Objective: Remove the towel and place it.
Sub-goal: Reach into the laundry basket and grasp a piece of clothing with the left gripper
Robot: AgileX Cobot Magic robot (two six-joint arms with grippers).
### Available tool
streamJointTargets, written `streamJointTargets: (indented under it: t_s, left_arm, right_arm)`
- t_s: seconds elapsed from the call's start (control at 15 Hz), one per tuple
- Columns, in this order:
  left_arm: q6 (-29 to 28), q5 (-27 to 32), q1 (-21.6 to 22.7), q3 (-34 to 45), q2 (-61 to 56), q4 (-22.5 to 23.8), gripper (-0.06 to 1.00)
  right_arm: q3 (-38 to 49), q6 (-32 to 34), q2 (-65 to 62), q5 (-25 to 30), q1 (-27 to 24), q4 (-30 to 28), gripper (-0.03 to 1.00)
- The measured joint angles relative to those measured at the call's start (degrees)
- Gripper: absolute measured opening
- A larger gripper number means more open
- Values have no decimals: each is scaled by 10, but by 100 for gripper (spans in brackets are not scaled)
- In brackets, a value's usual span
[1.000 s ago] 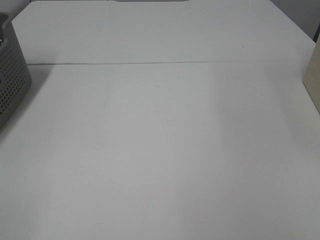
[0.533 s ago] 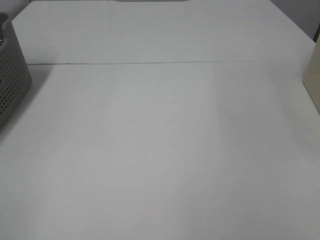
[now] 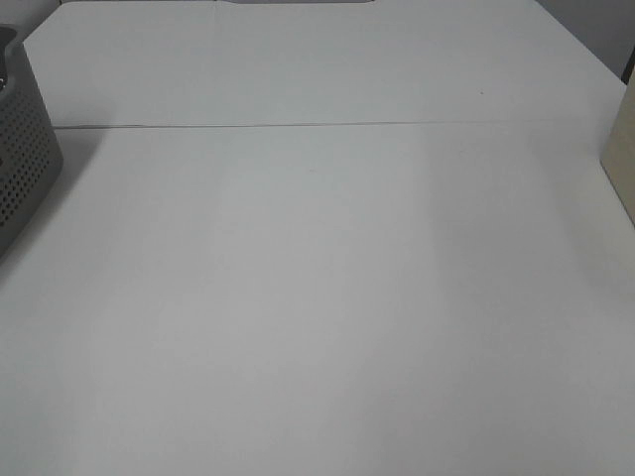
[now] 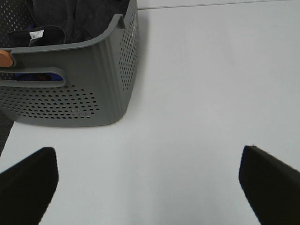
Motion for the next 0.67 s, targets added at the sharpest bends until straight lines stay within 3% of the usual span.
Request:
streamJointTargets:
  t_s: [0.67]
  left_arm:
    - [0,0,0,0,0,0,99]
  right_arm:
    - [0,0,0,0,0,0,66]
